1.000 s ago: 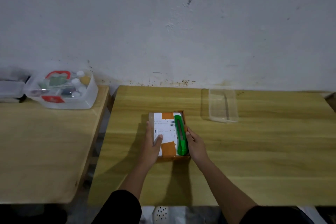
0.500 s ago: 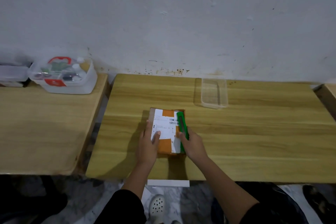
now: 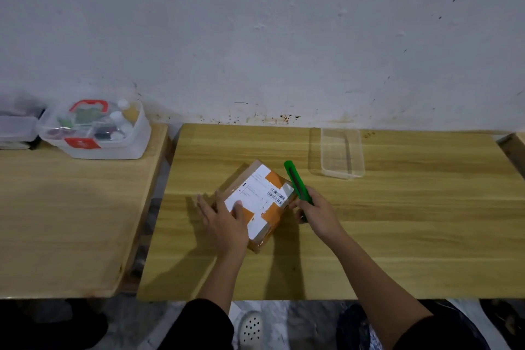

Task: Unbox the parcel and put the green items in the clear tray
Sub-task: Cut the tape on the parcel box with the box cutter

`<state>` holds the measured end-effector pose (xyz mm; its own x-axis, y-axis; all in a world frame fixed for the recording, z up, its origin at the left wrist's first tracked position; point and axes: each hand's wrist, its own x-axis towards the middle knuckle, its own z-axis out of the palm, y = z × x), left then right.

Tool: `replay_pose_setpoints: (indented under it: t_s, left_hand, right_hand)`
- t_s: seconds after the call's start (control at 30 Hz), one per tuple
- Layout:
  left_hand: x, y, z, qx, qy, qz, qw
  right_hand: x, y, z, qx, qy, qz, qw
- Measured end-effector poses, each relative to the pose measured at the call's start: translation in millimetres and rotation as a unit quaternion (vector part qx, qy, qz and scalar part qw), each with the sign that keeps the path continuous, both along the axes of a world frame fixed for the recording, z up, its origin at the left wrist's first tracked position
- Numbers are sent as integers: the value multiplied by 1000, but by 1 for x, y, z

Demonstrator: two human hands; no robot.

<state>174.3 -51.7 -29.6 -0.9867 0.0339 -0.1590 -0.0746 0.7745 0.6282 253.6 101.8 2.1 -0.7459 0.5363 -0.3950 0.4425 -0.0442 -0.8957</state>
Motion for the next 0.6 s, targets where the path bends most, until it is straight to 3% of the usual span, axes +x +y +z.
replay_pose_setpoints:
  t_s: [0.13, 0.27, 0.43, 0.6]
  left_hand:
    - [-5, -4, -4, 140, -58, -19, 988]
    - [-41, -9, 2, 99, -49, -81, 991]
    - [-49, -5, 1, 111, -49, -12, 993]
    - [-48, -5, -11, 133, -56, -10, 990]
  right_hand:
    - [-6, 5, 8, -65, 52, 35, 996]
    - [-7, 10, 5, -8, 34, 65, 997]
    - [-11, 10, -6, 86, -3, -9, 996]
    - [-16, 3, -9, 149, -25, -3, 989]
